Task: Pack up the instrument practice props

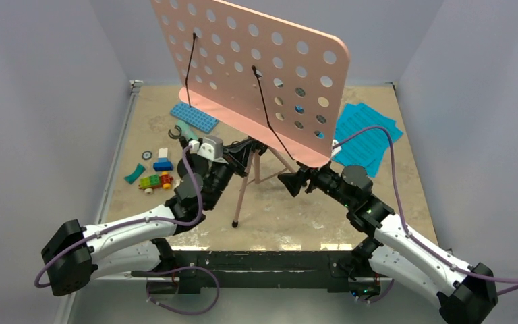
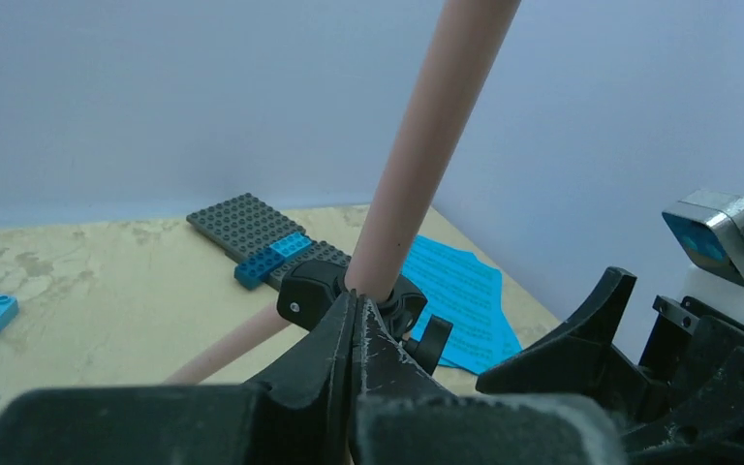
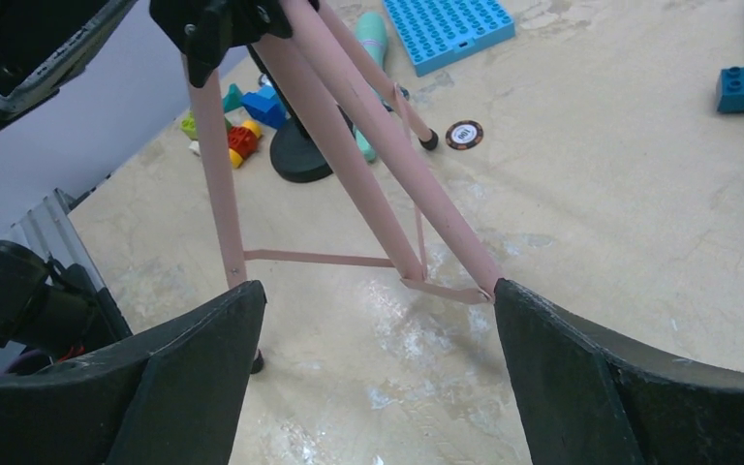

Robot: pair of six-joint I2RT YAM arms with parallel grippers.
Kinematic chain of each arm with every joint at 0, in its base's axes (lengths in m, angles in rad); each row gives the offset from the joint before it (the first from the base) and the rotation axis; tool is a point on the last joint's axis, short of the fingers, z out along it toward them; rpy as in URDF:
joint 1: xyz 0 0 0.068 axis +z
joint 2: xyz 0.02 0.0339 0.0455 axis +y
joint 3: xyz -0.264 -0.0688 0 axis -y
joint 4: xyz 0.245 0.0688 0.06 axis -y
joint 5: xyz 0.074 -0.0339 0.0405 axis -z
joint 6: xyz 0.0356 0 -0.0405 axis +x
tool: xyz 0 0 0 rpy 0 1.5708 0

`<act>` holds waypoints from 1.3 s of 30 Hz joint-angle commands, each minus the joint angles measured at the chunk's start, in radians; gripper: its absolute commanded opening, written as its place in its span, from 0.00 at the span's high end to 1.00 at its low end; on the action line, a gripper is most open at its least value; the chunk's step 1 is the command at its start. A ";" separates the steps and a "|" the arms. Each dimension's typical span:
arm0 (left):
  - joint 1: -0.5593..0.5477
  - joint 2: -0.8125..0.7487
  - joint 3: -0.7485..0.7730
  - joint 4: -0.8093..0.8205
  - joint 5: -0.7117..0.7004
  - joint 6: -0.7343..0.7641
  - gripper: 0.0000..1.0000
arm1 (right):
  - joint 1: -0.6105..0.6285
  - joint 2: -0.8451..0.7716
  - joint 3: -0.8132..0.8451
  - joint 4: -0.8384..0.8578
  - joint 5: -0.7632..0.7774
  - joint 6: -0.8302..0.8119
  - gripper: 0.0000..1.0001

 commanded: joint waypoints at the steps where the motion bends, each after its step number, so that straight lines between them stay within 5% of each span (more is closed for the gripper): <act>1: -0.027 0.026 -0.104 -0.312 -0.017 -0.040 1.00 | 0.029 0.011 0.005 0.141 0.022 -0.035 0.07; 9: -0.031 -0.028 -0.140 -0.169 -0.022 0.030 1.00 | 0.033 0.033 0.033 0.324 0.107 -0.078 0.01; 17: -0.037 -0.136 -0.219 -0.006 -0.014 0.101 1.00 | 0.033 0.131 0.098 0.336 0.080 -0.119 0.02; 26: -0.038 -0.218 -0.217 0.149 -0.004 0.225 0.74 | 0.033 0.116 0.083 0.311 0.093 -0.134 0.03; 32: -0.036 -0.250 -0.198 0.229 0.007 0.315 0.45 | 0.033 0.114 0.083 0.296 0.094 -0.139 0.04; 39: -0.035 -0.090 -0.077 0.412 0.055 0.501 0.36 | 0.033 0.068 0.060 0.259 0.103 -0.124 0.04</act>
